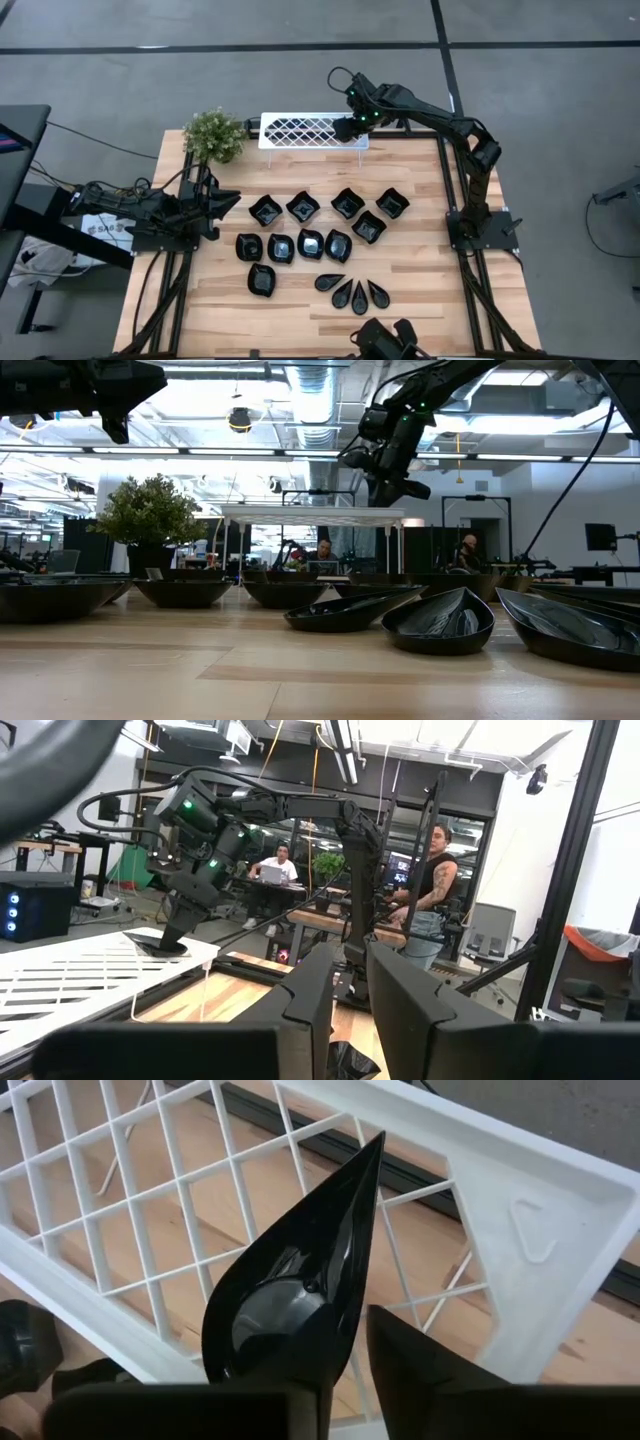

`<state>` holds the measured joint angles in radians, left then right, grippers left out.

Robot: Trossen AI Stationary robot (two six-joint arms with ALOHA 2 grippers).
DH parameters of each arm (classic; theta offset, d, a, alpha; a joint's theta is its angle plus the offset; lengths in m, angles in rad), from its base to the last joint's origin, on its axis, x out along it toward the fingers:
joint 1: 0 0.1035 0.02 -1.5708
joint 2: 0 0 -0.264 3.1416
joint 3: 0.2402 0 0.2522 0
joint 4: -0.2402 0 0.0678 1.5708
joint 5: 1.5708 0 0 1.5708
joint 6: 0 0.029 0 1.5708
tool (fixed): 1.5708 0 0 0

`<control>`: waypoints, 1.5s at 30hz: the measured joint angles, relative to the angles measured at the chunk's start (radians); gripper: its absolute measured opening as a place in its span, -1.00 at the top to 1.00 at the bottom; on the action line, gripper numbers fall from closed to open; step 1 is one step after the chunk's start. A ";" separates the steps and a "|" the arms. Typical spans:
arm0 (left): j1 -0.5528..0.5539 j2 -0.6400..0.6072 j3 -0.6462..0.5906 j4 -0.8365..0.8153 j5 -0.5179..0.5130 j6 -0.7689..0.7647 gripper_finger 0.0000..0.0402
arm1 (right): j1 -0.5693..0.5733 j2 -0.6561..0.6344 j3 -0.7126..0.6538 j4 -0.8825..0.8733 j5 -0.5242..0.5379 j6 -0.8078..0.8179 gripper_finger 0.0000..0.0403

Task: Pick & Place Mini shaped plates
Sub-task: Put the drop-shaped plate on the shelf, then stack the drop-shaped plate on top of the drop-shaped plate on the shelf

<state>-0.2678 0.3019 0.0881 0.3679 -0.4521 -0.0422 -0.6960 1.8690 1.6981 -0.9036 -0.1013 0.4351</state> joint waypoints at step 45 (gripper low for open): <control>0.000 0.000 0.000 0.000 0.000 0.000 0.67 | 0.641 -0.353 -0.068 -0.629 -0.084 -0.050 0.54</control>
<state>-0.2680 0.3023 0.0881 0.3679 -0.4520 -0.0422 -0.0551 1.5156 1.6306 -1.5327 -0.1856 0.3849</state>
